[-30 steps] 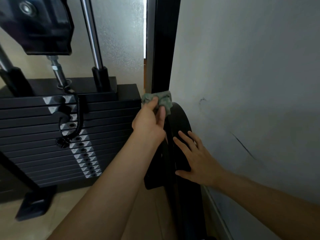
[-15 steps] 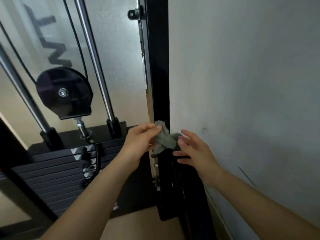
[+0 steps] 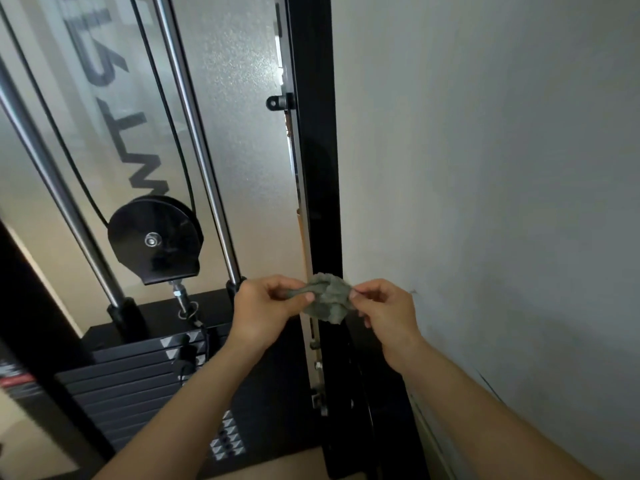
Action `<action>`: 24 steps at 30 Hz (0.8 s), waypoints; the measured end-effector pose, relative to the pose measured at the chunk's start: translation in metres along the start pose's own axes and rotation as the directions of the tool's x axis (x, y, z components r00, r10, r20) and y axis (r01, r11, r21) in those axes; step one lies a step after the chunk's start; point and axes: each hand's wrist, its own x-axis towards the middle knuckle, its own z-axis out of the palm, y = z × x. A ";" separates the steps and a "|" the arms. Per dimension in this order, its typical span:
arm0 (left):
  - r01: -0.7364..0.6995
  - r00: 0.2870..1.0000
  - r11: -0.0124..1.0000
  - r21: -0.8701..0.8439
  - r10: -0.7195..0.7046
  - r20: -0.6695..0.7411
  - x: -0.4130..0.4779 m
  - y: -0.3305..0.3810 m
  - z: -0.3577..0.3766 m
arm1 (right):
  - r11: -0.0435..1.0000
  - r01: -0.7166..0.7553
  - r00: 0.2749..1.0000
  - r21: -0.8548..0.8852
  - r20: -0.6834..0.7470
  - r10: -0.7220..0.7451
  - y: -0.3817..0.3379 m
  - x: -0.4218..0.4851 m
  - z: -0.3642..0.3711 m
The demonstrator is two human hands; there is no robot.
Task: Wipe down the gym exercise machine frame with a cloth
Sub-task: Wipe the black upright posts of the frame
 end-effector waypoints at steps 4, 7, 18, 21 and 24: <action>-0.093 0.996 0.996 0.017 0.093 -0.013 -0.009 -0.003 -0.007 | 0.997 0.000 1.000 -0.076 -0.029 -0.002 0.004 -0.005 -0.022; -0.050 0.999 0.992 -0.116 0.050 0.005 -0.022 -0.003 0.001 | 0.976 0.005 0.998 -0.220 -0.067 -0.020 0.000 -0.006 -0.031; -0.125 0.963 0.973 -0.194 0.166 0.214 -0.031 0.007 0.011 | 0.899 0.272 0.937 -0.342 0.307 -0.167 0.009 -0.024 -0.012; -0.164 0.955 0.975 -0.151 0.195 0.224 -0.028 0.003 0.006 | 0.871 0.313 0.924 -0.380 0.335 -0.186 0.013 -0.021 -0.015; -0.153 0.961 0.977 -0.145 0.182 0.210 -0.025 -0.001 -0.002 | 0.868 0.245 0.952 -0.432 0.278 -0.131 0.013 -0.020 -0.019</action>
